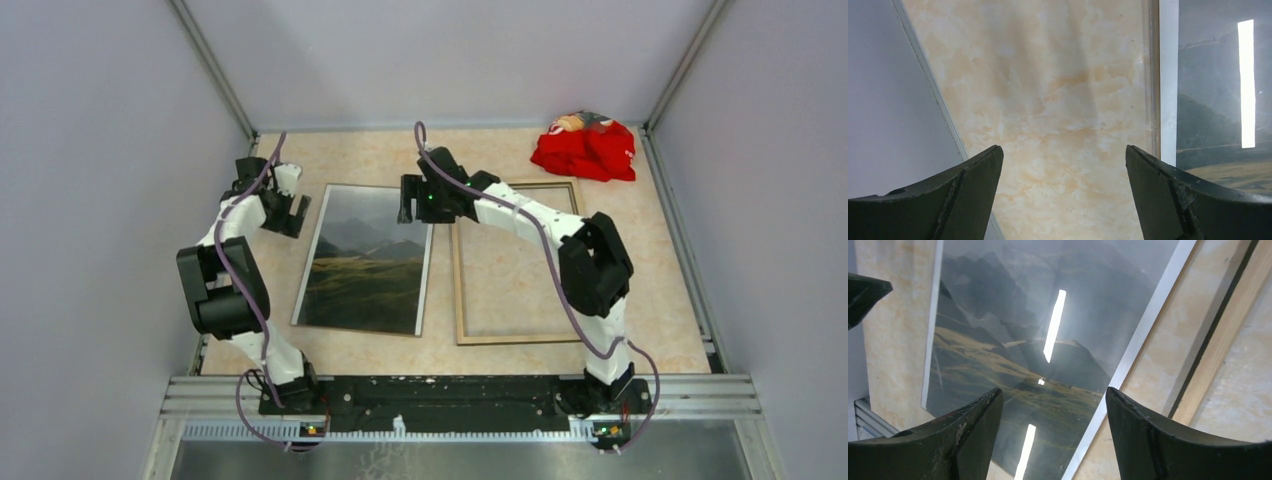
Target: Put the photo into the frame
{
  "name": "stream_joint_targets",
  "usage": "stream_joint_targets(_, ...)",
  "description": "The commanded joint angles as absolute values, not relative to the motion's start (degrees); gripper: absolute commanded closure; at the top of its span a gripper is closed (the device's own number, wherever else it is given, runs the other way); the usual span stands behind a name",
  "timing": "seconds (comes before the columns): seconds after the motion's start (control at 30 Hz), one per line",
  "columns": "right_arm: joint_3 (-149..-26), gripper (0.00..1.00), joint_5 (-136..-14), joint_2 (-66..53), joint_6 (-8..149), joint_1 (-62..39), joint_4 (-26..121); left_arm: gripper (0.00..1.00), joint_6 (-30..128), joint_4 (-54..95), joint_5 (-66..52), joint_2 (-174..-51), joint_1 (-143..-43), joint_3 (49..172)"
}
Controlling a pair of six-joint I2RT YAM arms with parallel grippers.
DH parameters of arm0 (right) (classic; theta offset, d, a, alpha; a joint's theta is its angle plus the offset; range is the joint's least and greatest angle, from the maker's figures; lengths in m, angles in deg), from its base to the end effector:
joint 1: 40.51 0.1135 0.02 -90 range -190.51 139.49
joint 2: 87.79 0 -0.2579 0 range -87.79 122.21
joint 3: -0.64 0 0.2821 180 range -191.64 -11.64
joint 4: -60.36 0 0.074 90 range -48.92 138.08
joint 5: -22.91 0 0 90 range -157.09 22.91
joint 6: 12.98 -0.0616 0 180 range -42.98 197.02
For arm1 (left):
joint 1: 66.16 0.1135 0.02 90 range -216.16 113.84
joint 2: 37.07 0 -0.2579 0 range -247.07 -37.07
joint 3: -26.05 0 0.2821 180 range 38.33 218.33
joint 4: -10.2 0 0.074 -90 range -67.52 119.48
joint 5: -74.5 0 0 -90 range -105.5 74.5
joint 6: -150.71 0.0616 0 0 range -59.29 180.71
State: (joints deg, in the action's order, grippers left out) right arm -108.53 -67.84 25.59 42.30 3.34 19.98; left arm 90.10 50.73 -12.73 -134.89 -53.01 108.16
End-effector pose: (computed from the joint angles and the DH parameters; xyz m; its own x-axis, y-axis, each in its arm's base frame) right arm 0.3602 0.3471 0.2343 -0.8145 0.0073 -0.5801 -0.2865 0.8644 0.4132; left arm 0.3921 0.0885 0.1799 -0.8041 0.3155 -0.5039 0.2221 0.9456 0.2377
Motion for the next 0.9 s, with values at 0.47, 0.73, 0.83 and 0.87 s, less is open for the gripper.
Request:
stream_joint_targets(0.47, -103.49, 0.27, -65.76, 32.99, 35.76, 3.83, 22.69, 0.02, 86.7, 39.98, -11.31, -137.26, -53.27, 100.89)
stream_joint_targets(0.73, -99.93, 0.27, -69.55, 33.61, 34.01, 2.93, 26.99, 0.05, 85.56, 39.85, -9.43, -139.19, -53.41, 100.83)
stream_joint_targets(0.83, -98.84, 0.27, -73.62, 34.74, 32.08, 2.88, 31.03, 0.06, 85.11, 39.62, -8.41, -139.46, -53.62, 99.95)
stream_joint_targets(0.87, -98.95, 0.27, -74.76, 35.36, 31.52, 2.86, 32.03, 0.06, 85.0, 39.5, -8.44, -139.54, -53.73, 99.8)
